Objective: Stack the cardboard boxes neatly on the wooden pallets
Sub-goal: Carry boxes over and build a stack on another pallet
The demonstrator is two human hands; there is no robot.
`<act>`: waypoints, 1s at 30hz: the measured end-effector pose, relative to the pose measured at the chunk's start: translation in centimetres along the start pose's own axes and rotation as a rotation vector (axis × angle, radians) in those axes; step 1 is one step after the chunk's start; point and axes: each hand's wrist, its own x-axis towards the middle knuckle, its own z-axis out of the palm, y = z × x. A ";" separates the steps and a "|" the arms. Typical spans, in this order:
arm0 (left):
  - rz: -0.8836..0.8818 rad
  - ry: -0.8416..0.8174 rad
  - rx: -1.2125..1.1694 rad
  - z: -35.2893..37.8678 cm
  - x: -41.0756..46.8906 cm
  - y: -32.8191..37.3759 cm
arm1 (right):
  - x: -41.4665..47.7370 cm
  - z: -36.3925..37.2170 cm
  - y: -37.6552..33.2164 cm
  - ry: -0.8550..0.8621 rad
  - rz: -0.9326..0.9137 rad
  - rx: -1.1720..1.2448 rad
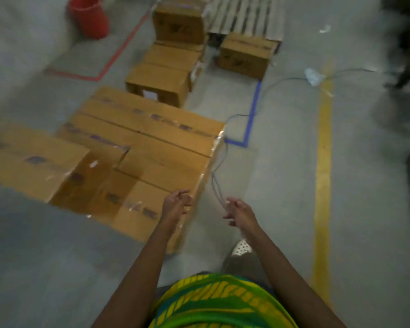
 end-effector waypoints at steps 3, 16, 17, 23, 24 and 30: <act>0.063 -0.171 0.065 10.8 3.2 3.6 | 3.4 -9.2 -1.9 0.137 -0.095 -0.211; 0.077 -0.294 0.134 27.9 19.6 17.0 | 19.4 -23.0 -14.7 0.216 -0.120 -0.140; 0.077 -0.288 0.124 28.5 21.8 18.2 | 21.7 -23.7 -16.0 0.200 -0.126 -0.159; 0.107 -0.204 0.065 31.9 34.8 28.4 | 34.7 -27.5 -27.6 0.193 -0.149 -0.214; 0.118 -0.189 0.048 32.4 36.7 30.6 | 36.8 -27.7 -30.0 0.195 -0.173 -0.221; 0.143 -0.156 0.038 34.8 45.7 41.4 | 47.3 -28.4 -41.7 0.086 -0.263 -0.307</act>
